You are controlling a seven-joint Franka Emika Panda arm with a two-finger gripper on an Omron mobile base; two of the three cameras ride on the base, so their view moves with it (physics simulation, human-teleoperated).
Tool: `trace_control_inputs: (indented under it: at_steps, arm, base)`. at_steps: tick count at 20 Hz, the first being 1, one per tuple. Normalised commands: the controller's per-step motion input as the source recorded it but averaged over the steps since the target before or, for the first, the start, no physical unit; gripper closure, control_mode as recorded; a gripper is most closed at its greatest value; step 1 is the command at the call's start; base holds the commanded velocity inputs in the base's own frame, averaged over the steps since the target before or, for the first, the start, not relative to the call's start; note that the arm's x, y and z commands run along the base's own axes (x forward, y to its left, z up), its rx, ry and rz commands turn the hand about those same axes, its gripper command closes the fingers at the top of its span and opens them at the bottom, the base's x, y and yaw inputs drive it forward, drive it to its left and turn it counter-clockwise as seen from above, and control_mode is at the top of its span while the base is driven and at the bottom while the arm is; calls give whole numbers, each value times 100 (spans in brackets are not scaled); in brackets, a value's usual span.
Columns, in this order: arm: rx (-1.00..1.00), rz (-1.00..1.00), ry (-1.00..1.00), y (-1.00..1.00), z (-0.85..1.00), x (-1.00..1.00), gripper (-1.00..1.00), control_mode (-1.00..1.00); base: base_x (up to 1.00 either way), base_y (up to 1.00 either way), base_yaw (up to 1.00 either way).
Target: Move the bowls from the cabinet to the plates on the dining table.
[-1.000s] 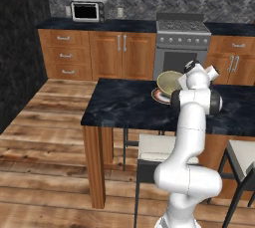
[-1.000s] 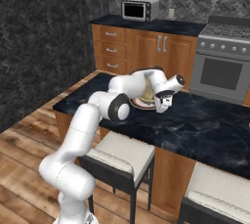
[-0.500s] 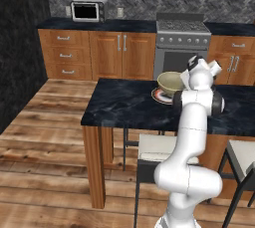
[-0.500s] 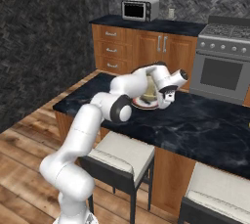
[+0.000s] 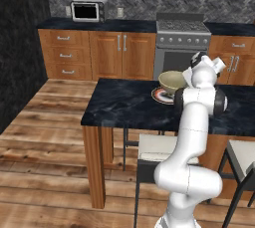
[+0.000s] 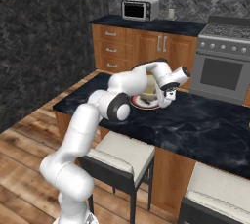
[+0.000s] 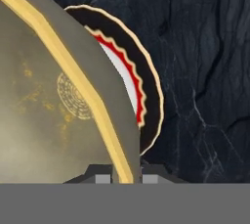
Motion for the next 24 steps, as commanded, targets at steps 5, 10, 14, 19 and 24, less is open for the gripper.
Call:
trace_control_inputs:
  at_steps: [5, 10, 14, 19, 24]
  arm:
    - [0, 0, 0, 4, 0, -21, 100, -100]
    - [0, 0, 0, 11, -4, -19, 100, -100]
    - [0, 0, 0, 13, -14, 0, 100, -100]
    - [0, 0, 0, 1, -22, 7, 100, -100]
    - [0, 0, 0, 0, -24, 11, 100, -100]
  base:
    - [0, 0, 0]
    - [0, 0, 0]
    - [0, 0, 0]
    - [0, 0, 0]
    - [0, 0, 0]
